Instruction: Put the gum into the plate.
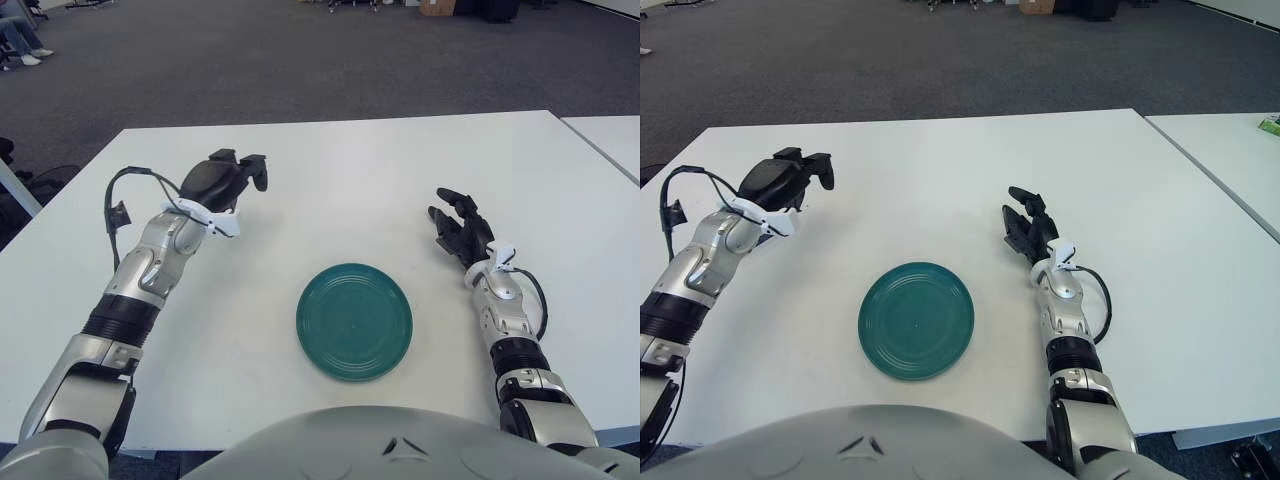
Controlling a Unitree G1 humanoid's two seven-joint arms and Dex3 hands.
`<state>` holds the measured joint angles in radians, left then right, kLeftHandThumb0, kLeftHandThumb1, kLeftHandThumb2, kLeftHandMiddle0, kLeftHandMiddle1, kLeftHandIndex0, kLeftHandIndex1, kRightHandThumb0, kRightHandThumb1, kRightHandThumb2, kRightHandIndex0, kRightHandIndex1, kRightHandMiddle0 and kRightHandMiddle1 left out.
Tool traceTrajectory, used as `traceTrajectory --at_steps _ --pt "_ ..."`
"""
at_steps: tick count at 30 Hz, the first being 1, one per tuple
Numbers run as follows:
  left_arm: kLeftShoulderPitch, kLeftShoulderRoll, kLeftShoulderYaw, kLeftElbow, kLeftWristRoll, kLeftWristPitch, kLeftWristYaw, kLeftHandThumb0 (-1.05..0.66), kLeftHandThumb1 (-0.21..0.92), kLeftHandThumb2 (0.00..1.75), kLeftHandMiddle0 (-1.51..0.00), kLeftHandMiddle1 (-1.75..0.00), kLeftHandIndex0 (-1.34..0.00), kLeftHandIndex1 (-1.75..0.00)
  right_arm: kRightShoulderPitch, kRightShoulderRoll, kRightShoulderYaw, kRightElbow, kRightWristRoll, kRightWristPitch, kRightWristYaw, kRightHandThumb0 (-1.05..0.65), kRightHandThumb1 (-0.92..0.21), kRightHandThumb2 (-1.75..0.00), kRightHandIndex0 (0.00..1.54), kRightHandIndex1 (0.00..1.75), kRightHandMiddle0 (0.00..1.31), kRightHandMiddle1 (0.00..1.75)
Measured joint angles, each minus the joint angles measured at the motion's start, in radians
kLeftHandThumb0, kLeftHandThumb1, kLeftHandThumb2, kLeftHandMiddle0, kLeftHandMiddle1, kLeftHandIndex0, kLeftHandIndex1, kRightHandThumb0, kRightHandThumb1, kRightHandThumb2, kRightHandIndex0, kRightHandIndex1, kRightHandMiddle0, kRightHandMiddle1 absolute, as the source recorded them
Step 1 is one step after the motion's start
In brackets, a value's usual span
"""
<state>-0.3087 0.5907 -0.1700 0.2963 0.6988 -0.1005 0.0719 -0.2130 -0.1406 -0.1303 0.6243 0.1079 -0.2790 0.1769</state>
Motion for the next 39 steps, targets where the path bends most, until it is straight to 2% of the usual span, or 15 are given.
traceTrajectory --at_steps 2,6,7,10,12,14,21,28,35,39 --pt "-0.003 0.0 0.002 0.059 0.014 0.027 0.037 -0.37 0.84 0.45 -0.29 -0.84 -0.12 -1.09 0.003 0.001 0.0 -0.008 0.001 0.008 0.0 -0.62 -0.92 -0.63 0.43 0.01 0.0 0.79" --pt "-0.003 -0.01 0.003 0.11 0.036 0.131 0.053 -0.7 0.9 0.33 -0.28 -0.59 -0.05 -1.04 0.01 0.0 -0.001 -0.021 0.001 0.018 -0.001 -0.63 -0.92 -0.64 0.43 0.01 0.0 0.77" --pt "-0.003 -0.015 0.003 0.11 0.044 0.167 0.053 -0.73 0.91 0.33 -0.28 -0.57 -0.04 -1.04 0.011 0.0 -0.002 -0.024 0.001 0.022 -0.002 -0.63 -0.92 -0.64 0.43 0.01 0.0 0.77" --pt "-0.005 -0.024 0.003 0.111 0.061 0.241 0.053 -0.89 0.92 0.34 -0.27 -0.32 -0.01 -1.01 0.011 0.001 -0.001 -0.031 0.001 0.033 -0.002 -0.63 -0.92 -0.64 0.43 0.01 0.0 0.76" --pt "-0.012 -0.026 0.0 0.127 0.069 0.273 0.057 -0.97 0.92 0.35 -0.25 -0.16 0.0 -0.92 0.012 0.003 0.0 -0.035 0.001 0.038 -0.002 -0.63 -0.92 -0.64 0.43 0.01 0.0 0.76" --pt "-0.03 -0.025 -0.008 0.163 0.083 0.293 0.07 -1.01 0.92 0.37 -0.23 -0.09 0.0 -0.84 0.012 0.003 0.001 -0.036 0.001 0.039 -0.002 -0.63 -0.92 -0.65 0.43 0.01 0.0 0.76" --pt "-0.088 -0.011 -0.03 0.327 0.091 0.302 0.105 -1.05 0.92 0.46 -0.11 -0.01 0.0 -0.55 0.011 0.003 0.002 -0.035 0.001 0.035 0.002 -0.63 -0.92 -0.67 0.42 0.0 0.0 0.76" --pt "-0.094 -0.012 -0.03 0.384 0.057 0.349 0.095 -1.05 0.92 0.51 -0.02 0.0 0.0 -0.33 0.003 -0.001 0.002 -0.015 0.0 0.023 0.01 -0.63 -0.92 -0.68 0.42 0.0 0.0 0.75" --pt "-0.115 -0.012 -0.03 0.443 0.013 0.422 0.028 -1.05 0.92 0.55 0.0 0.0 0.0 -0.21 -0.007 -0.003 0.0 0.001 0.001 0.02 0.011 -0.63 -0.92 -0.67 0.45 0.01 0.0 0.77" --pt "-0.126 -0.011 -0.031 0.484 -0.007 0.433 0.01 -1.05 0.92 0.55 0.0 0.0 0.0 -0.2 -0.008 -0.003 -0.002 0.007 0.002 0.012 0.014 -0.62 -0.92 -0.67 0.45 0.01 0.0 0.78"
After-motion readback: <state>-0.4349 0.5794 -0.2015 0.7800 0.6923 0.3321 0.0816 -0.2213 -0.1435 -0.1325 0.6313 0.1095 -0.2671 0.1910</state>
